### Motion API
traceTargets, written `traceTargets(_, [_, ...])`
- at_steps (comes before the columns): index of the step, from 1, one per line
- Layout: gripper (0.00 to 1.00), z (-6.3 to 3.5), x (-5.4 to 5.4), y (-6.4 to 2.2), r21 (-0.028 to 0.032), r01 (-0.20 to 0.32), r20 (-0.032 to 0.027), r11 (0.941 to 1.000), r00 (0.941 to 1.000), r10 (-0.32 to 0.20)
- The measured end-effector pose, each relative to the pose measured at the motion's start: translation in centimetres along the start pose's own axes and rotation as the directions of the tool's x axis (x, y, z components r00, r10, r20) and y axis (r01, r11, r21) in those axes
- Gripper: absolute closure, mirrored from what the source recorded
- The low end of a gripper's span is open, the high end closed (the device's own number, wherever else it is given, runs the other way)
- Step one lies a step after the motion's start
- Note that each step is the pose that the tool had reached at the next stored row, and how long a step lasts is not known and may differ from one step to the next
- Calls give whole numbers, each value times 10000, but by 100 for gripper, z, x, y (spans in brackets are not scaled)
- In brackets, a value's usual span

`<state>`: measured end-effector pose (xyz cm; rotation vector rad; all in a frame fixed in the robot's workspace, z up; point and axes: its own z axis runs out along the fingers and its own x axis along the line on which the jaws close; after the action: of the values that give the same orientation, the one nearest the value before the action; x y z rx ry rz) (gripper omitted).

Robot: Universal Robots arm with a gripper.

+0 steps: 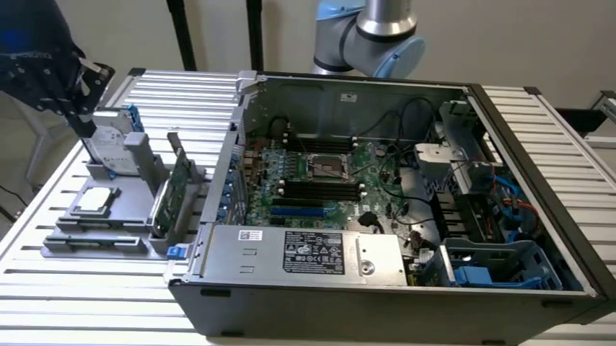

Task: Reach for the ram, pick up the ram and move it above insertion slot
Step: 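Reach for the ram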

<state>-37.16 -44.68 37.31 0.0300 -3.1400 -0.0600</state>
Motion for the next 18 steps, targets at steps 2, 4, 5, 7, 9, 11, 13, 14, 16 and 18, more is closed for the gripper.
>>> traceTargets(2, [89,-1,16,-91,1,-1,-1,10000,10000,1])
traceTargets(4, [89,0,35,-168,1,0,-2,10000,10000,0])
traceTargets(5, [89,2,47,-203,0,1,0,10000,10000,-1])
traceTargets(7, [89,5,72,-271,0,0,0,10000,10000,0])
traceTargets(9, [89,7,101,-334,1,-1,-1,10000,10000,1])
traceTargets(11, [89,11,132,-397,1,0,-1,10000,10000,0])
traceTargets(13, [89,15,163,-454,1,0,0,10000,10000,0])
traceTargets(14, [89,14,165,-466,3,1,1,10000,10000,-1])
traceTargets(16, [89,14,166,-474,3,6,0,10000,10000,-6])
traceTargets(18, [89,14,167,-474,5,271,-11,9996,9996,-271])
